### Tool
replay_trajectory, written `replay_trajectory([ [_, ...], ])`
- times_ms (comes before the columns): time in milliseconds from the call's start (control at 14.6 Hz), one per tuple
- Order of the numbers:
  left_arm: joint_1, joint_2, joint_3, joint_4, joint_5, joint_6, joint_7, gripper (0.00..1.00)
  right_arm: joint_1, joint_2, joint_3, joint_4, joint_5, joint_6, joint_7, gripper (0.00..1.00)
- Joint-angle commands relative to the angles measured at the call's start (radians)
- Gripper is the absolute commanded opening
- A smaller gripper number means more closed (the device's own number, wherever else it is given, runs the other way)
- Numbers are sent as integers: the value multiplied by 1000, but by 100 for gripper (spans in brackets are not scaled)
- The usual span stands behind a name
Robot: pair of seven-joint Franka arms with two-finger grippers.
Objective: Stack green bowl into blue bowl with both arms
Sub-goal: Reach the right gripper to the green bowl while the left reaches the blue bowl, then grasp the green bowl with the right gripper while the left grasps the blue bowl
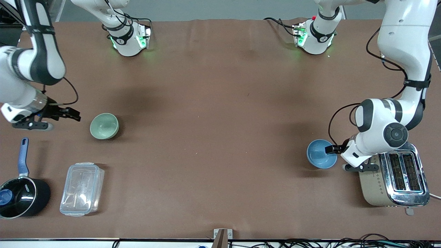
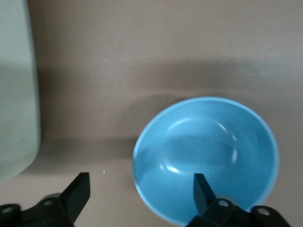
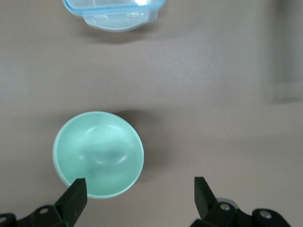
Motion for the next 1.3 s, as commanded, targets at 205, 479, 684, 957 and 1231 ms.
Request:
replay_trajectory([
  [205, -2, 53, -2, 22, 8, 53, -15, 2, 14, 139, 4, -113, 65, 254, 3, 96],
  [479, -2, 43, -14, 22, 3, 53, -16, 0, 14, 184, 7, -127, 76, 317, 4, 73],
  [684, -7, -14, -101, 20, 1, 40, -131, 0, 15, 187, 8, -142, 102, 336, 7, 43],
  [957, -25, -22, -311, 28, 17, 2, -491, 0, 15, 181, 10, -139, 102, 325, 12, 0],
  [1231, -232, 42, -327, 103, 21, 7, -738, 0, 17, 123, 19, -70, 103, 140, 20, 0],
])
